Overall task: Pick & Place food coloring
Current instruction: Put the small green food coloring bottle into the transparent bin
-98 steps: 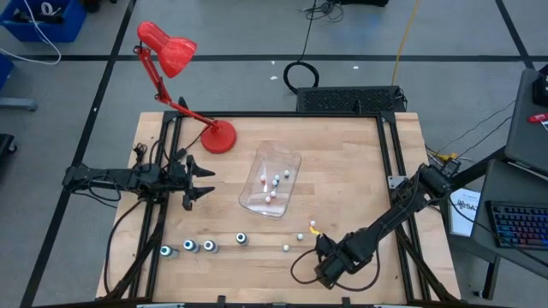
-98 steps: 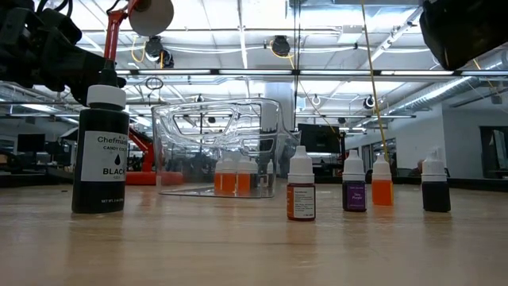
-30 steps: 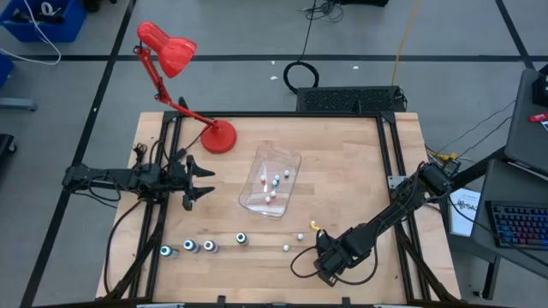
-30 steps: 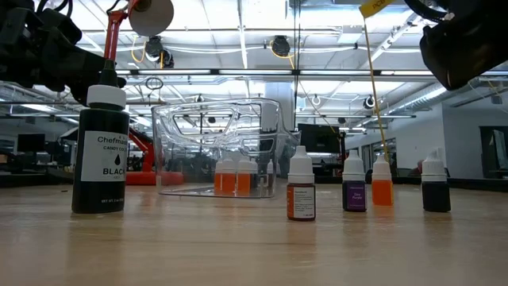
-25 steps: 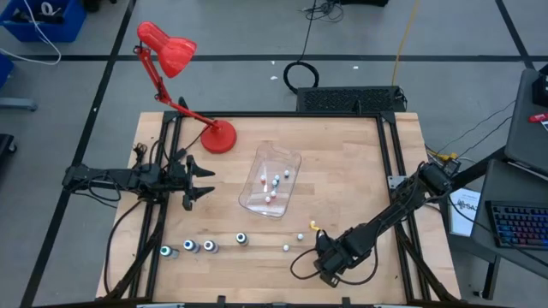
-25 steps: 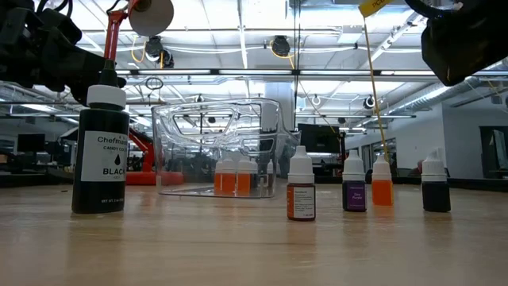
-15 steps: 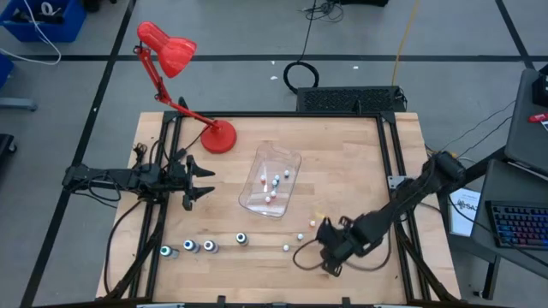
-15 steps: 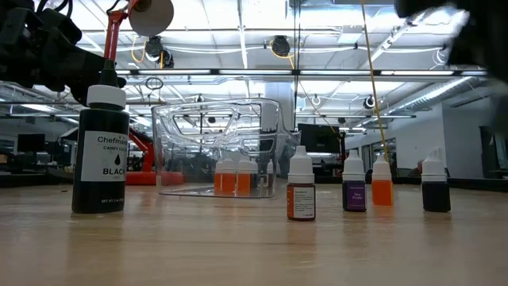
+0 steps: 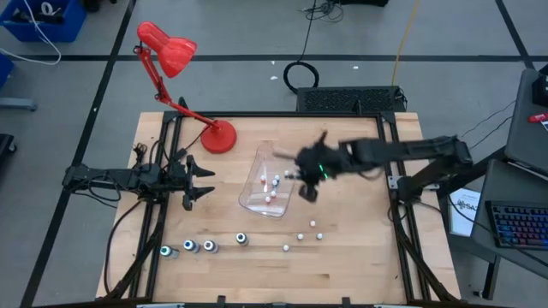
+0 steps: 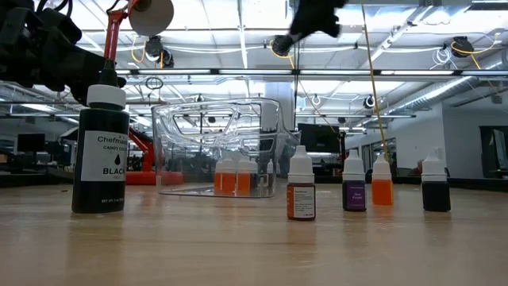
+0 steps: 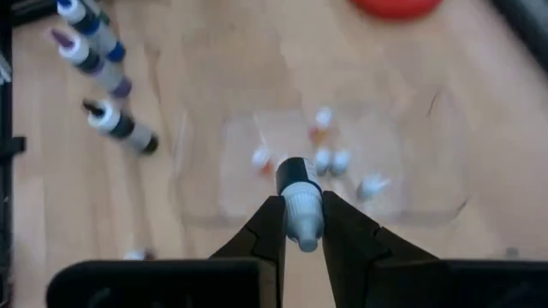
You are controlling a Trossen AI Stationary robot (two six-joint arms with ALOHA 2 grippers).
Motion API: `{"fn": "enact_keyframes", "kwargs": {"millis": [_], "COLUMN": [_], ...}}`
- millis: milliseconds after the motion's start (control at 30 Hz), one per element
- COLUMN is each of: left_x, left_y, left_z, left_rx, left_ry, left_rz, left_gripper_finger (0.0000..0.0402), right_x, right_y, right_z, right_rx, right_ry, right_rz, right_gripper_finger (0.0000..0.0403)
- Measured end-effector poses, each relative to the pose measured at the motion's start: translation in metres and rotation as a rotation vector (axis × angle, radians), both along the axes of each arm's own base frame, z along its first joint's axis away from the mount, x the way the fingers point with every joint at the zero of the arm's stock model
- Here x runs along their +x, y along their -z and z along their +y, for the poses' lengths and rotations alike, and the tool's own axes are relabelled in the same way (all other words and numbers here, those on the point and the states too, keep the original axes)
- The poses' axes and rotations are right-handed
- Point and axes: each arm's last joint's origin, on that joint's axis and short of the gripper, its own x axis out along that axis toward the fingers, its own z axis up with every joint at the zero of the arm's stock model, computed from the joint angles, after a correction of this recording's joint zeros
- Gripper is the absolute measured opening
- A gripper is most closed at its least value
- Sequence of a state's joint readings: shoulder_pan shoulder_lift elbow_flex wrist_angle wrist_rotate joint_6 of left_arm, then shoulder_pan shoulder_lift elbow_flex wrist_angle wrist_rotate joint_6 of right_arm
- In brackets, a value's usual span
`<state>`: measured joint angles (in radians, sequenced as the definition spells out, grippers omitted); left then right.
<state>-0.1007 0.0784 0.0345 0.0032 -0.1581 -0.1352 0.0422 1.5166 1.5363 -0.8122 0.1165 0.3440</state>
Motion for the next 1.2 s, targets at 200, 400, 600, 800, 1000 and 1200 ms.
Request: {"fn": "enact_keyframes", "kwargs": {"millis": [200, 400, 600, 800, 1000, 1200], "left_x": [0.0, 0.0, 0.0, 0.0, 0.0, 0.0], "left_y": [0.0, 0.0, 0.0, 0.0, 0.0, 0.0], "left_z": [0.0, 0.0, 0.0, 0.0, 0.0, 0.0], "left_rx": [0.0, 0.0, 0.0, 0.0, 0.0, 0.0], "left_ry": [0.0, 0.0, 0.0, 0.0, 0.0, 0.0], "left_rz": [0.0, 0.0, 0.0, 0.0, 0.0, 0.0], "left_gripper_finger": [0.0253, 0.0253, 0.0253, 0.0253, 0.0253, 0.0253], "right_x": [0.043, 0.084, 0.108, 0.119, 0.127, 0.132], "right_y": [-0.022, -0.002, 0.052, 0.092, 0.114, 0.123], "right_z": [-0.043, -0.08, -0.108, -0.116, -0.116, -0.115], "right_rx": [-0.084, -0.067, 0.044, 0.074, 0.102, 0.1], "right_ry": [-0.044, -0.043, -0.061, -0.094, -0.123, -0.135], "right_rz": [0.066, 0.26, 0.408, 0.53, 0.562, 0.538], "right_gripper_finger": [0.0042, 0.0042, 0.0042, 0.0042, 0.0042, 0.0042]}}
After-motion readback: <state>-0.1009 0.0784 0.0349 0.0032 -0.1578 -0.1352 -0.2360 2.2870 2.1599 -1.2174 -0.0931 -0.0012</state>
